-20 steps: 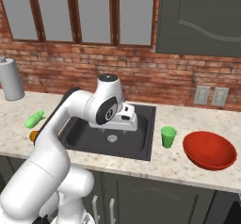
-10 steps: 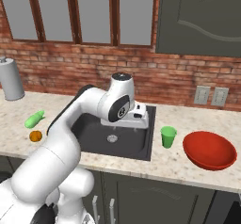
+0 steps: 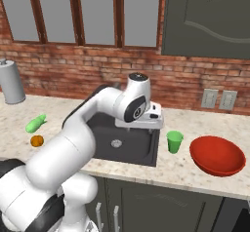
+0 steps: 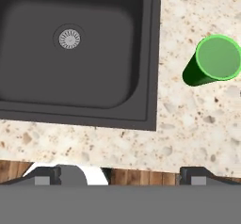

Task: Remove the corn and orange from the sink. Then move the bowl and cup from the counter to the sink for washing.

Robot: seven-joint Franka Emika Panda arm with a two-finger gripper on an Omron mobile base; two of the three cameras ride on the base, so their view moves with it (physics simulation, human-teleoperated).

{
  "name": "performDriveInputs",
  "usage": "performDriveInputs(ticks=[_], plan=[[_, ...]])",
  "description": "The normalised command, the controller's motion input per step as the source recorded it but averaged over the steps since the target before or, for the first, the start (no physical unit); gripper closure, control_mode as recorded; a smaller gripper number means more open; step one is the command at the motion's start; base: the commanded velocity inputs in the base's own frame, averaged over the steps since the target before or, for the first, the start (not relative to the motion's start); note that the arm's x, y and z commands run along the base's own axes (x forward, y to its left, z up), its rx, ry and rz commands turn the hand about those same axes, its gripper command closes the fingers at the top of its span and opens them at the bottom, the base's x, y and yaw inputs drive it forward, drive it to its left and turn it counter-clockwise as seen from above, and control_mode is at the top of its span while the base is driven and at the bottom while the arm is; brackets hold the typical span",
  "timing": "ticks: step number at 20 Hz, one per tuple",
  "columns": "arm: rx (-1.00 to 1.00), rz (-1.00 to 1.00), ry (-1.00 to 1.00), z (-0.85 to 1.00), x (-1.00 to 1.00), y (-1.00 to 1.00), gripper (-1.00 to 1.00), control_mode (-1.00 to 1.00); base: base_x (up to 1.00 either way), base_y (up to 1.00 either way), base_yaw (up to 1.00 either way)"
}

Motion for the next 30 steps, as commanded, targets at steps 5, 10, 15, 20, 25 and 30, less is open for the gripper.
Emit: performDriveInputs(ticks=[5, 10, 15, 20, 25, 30], plan=[[0.00, 0.03, 0.00, -0.04, 0.27, -0.26, -1.00, -1.00, 0.00, 0.00, 0.00], [0.00, 0.01, 0.01, -0.08, 0.28, -0.27, -1.00, -1.00, 0.00, 0.00, 0.00], [0.00, 0.00, 0.00, -0.13, 0.25, -0.26, -1.00, -1.00, 0.00, 0.00, 0.00], [0.00, 0.00, 0.00, -0.15, 0.25, -0.20, -1.00, -1.00, 0.00, 0.00, 0.00], [0.00, 0.00, 0.00, -0.19, 0.22, -0.17, -1.00, -1.00, 0.00, 0.00, 0.00], [0.00, 0.00, 0.00, -0.18, 0.20, -0.13, -1.00, -1.00, 0.00, 0.00, 0.00]])
